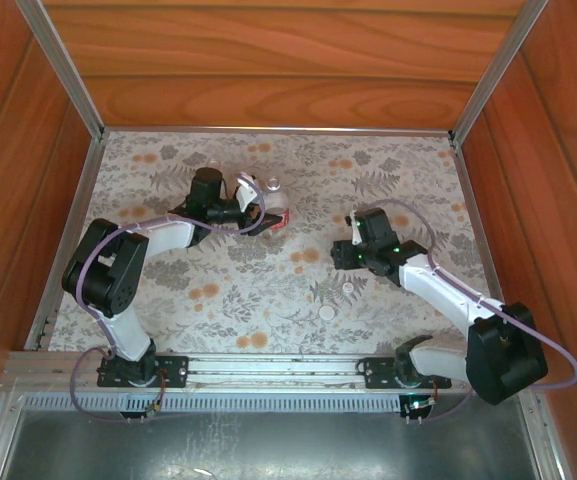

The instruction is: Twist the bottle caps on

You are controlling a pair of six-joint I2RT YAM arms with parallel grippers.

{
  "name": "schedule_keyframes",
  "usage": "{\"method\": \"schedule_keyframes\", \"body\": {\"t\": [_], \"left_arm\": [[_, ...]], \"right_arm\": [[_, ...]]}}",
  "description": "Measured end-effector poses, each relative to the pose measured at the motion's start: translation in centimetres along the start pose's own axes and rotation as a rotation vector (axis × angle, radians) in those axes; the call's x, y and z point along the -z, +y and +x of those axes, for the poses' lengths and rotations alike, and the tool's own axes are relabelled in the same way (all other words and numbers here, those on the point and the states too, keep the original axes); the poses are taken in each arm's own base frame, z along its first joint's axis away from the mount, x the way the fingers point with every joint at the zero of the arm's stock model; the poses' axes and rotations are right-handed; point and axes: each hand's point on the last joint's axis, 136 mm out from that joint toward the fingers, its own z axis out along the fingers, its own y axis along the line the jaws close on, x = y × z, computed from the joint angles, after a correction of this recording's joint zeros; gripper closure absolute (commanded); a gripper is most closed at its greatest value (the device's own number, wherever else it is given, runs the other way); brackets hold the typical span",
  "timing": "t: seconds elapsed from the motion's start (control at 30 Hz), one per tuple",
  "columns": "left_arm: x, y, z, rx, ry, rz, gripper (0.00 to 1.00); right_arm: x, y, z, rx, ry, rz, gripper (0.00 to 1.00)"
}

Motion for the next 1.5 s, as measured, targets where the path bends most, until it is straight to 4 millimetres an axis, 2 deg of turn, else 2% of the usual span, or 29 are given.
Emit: {"method": "schedule_keyframes", "body": {"t": [0.1, 0.27, 0.47, 0.73, 1.03, 1.13, 1.23, 1.5], "left_arm": [[0.0, 0.0, 0.0, 0.000, -0.001, 0.000, 0.34], [-0.1, 0.2, -0.1, 0.002, -0.002, 0.000, 0.34], [-0.2, 0.2, -0.1, 0.005, -0.003, 0.001, 0.33], [-0.4, 0.3, -0.2, 0.008, -0.005, 0.005, 0.33], [-0.4, 0.3, -0.1, 0.008, -0.005, 0.005, 0.31], [-0.4, 0.3, -0.1, 0.008, -0.005, 0.005, 0.30], [-0.4, 0.3, -0.1, 0.008, -0.005, 0.006, 0.29], [-0.4, 0.3, -0.1, 0.008, -0.005, 0.006, 0.29]], "right_arm": [[-0.5, -0.5, 2.0, -0.025, 0.052, 0.038, 0.33], [-1.0, -0.2, 5.2, -0.036, 0.121, 0.068, 0.44], [-1.4, -0.5, 7.5, -0.066, 0.169, 0.096, 0.54], [-2.1, -0.7, 8.3, -0.088, 0.204, 0.113, 0.64], [-2.2, -0.6, 8.3, -0.089, 0.202, 0.112, 0.65], [-2.2, -0.6, 8.3, -0.090, 0.203, 0.112, 0.60], [-2.2, -0.7, 8.4, -0.091, 0.210, 0.117, 0.59], [-2.0, -0.7, 8.9, -0.086, 0.226, 0.122, 0.65]]}}
